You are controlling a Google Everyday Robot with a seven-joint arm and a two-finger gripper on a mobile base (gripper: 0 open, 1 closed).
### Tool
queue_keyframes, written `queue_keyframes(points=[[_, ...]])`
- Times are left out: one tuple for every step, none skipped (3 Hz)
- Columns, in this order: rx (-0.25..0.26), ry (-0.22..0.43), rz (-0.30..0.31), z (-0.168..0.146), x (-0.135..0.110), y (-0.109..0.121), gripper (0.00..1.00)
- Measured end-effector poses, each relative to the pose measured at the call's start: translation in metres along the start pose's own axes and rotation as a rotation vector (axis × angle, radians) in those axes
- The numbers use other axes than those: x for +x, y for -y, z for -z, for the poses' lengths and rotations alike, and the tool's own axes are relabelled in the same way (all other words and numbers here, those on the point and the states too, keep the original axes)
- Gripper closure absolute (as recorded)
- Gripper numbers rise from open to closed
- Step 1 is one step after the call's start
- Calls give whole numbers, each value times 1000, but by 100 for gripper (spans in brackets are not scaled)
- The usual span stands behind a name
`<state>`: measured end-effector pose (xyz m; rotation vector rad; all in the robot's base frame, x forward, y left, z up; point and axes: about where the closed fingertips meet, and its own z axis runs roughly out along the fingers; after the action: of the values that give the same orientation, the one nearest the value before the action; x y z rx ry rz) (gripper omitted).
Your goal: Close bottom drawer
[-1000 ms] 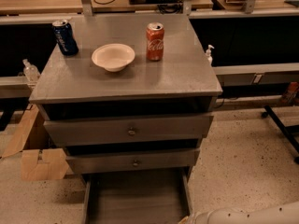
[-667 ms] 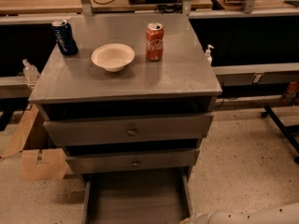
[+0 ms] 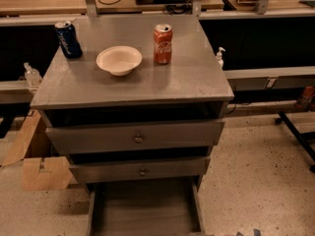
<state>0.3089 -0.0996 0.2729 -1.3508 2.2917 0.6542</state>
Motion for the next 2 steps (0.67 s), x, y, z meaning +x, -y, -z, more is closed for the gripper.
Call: queue_keyframes(points=[[-31,54,-46,-37,31,-2,100],[-76,114,-84,-76,53,2,100]])
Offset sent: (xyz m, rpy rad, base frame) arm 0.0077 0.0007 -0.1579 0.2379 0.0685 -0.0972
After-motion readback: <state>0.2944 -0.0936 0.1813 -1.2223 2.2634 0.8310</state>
